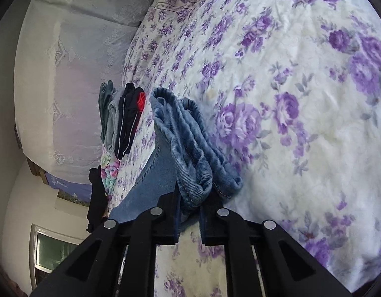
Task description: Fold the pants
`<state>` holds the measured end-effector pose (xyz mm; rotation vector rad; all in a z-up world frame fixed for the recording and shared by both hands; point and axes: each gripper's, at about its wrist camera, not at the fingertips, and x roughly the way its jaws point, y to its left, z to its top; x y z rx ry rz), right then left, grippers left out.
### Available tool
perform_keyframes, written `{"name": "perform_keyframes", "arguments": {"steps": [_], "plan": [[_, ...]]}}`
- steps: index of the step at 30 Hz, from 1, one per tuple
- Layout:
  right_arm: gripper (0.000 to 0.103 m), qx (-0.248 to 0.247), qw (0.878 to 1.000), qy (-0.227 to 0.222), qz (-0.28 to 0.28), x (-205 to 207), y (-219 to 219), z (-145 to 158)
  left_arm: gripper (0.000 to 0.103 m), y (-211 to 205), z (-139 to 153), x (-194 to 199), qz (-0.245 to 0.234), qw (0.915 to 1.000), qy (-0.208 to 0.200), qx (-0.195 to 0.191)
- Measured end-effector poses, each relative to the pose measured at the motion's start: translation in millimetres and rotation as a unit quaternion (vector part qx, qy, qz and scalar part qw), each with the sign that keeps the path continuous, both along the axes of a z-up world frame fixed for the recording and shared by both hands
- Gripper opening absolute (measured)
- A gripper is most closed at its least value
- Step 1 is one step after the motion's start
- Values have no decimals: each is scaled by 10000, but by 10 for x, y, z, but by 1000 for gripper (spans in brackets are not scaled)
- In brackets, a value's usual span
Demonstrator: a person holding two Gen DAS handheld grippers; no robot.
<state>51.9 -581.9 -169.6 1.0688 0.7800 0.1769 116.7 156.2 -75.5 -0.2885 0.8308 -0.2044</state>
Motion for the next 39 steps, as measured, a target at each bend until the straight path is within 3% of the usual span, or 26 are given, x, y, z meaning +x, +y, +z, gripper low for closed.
{"name": "perform_keyframes", "arguments": {"steps": [1,3,5,6,9,12,16,19,21,24,28,30,32,34,37,39], "plan": [[19,-122,9999,31,-56,-38,-15,79,63,5,38,-48,36,10000,-30,1],[41,-448,9989,-9,-116,-83,-34,306,63,67,167,-166,43,9992,-195,-359],[49,-776,9968,-161,-65,-29,10,556,64,92,332,-215,-127,9958,-389,-824],[62,-890,9957,-252,87,65,82,686,66,26,452,-234,-291,9935,-590,-930],[79,-944,9903,-588,838,497,514,1033,77,-389,545,-216,-820,9912,-827,-632],[81,-660,9764,-855,1869,1098,1164,1226,79,-809,425,-197,-1259,9882,-845,-221],[82,-223,9557,-585,2876,1835,2037,1262,81,-1040,-140,-141,-1452,9893,-115,35],[88,-159,9356,-705,3456,2211,2619,1345,82,-1160,-261,-345,-1533,9847,-498,661],[89,-202,9177,-544,3931,2422,3039,1265,85,-1204,-286,-406,-1566,9822,-610,834],[89,-230,8855,-84,4641,2631,3614,984,85,-1110,-279,-441,-1579,9831,-720,582],[89,-31,8604,597,5061,2815,3948,580,85,-980,-254,-457,-1603,9836,-818,92],[89,292,8377,906,5377,2830,4050,444,85,-970,-258,-454,-1621,9833,-828,13],[90,642,8047,1132,5793,2777,4143,377,85,-981,-258,-445,-1631,9832,-816,28],[91,749,7853,1203,6027,2721,4195,381,85,-984,-258,-446,-1637,9832,-810,24],[98,772,7769,1259,6121,2741,4299,387,85,-969,-258,-437,-1643,9831,-801,-59],[99,701,7917,1361,5913,2805,4368,333,85,-967,-261,-423,-1644,9832,-789,-66]]}}
